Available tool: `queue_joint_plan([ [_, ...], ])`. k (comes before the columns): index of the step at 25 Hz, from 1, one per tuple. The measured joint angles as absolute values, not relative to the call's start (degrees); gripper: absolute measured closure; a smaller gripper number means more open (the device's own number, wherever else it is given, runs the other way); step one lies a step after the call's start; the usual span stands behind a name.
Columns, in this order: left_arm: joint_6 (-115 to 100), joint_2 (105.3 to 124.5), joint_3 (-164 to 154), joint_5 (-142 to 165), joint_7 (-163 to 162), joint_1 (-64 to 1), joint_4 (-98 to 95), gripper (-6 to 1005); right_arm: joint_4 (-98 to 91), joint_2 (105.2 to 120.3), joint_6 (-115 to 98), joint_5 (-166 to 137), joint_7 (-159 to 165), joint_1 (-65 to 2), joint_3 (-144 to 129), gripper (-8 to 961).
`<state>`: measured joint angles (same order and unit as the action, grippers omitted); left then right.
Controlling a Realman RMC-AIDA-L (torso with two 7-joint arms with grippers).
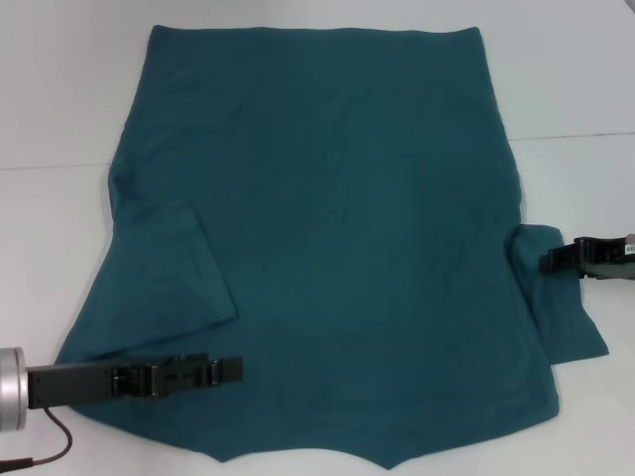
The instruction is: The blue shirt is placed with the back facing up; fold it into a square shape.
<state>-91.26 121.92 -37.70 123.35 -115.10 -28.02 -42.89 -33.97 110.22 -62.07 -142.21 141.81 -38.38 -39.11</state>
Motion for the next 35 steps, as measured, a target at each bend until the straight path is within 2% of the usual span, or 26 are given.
queue_joint_plan([
  [12,-90.97,121.94,-37.70,123.22,-114.86,-27.88,-42.89,127,-33.19,110.52,-62.71,-138.85,141.58,-38.37,-38.68,513],
  [23,-90.96,121.99,-37.70,123.21,-114.87,-27.80,-42.89,127,-33.19,110.14,-65.12,-136.96,141.41,-37.96,-38.58,526],
  [33,-90.97,122.03,-37.70,123.22,-114.94,-27.77,-42.89,126,-33.46,109.90,-65.50,-137.12,141.73,-38.23,-38.83,739],
  [35,-90.97,122.01,-37.70,123.22,-115.02,-27.77,-42.89,126,-33.70,109.80,-65.64,-137.17,141.84,-38.16,-38.94,807],
])
